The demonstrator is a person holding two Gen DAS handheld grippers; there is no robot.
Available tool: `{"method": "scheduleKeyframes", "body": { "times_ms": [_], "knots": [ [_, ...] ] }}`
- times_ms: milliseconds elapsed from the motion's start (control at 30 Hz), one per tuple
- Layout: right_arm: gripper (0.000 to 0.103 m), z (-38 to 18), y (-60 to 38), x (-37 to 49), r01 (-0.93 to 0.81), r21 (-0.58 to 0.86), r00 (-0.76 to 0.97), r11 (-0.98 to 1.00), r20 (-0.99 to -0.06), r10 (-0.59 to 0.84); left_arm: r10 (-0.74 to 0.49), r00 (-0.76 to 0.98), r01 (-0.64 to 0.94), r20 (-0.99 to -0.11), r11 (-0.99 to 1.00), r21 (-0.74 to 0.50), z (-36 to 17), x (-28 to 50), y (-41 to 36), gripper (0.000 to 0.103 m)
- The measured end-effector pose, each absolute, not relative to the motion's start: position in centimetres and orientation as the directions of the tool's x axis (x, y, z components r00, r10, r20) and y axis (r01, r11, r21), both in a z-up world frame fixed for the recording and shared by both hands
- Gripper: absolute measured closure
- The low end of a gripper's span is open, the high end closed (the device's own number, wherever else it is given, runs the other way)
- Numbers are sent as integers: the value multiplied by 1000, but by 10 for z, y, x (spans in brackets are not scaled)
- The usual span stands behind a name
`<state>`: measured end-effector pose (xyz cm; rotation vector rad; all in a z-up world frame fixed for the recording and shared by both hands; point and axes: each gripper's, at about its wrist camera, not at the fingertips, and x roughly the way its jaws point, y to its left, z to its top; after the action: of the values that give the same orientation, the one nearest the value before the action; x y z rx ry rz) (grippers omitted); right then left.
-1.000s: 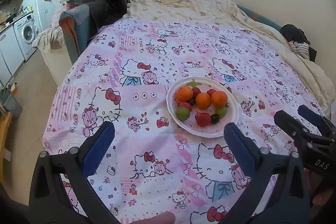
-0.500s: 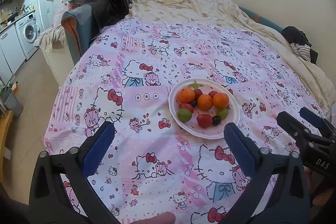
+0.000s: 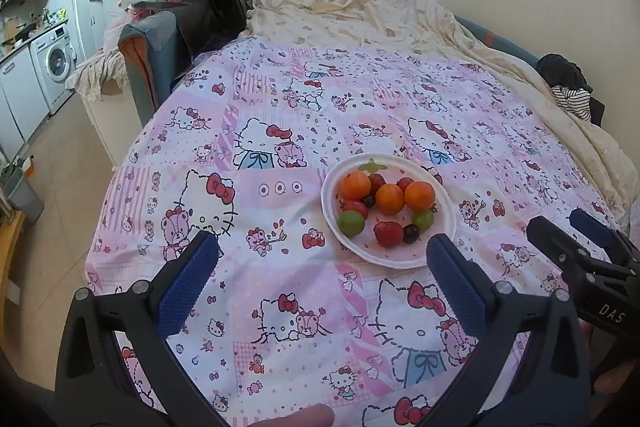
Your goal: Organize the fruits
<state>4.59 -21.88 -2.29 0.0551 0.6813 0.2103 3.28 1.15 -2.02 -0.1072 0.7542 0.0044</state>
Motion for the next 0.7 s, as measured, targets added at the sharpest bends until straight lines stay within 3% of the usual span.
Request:
{"method": "scheduleKeyframes", "body": {
  "times_ms": [700],
  "knots": [
    [0, -21, -218, 45, -169, 117, 760, 979, -617, 205, -29, 734, -48, -679, 994, -94, -18, 34, 12, 0]
  ]
}}
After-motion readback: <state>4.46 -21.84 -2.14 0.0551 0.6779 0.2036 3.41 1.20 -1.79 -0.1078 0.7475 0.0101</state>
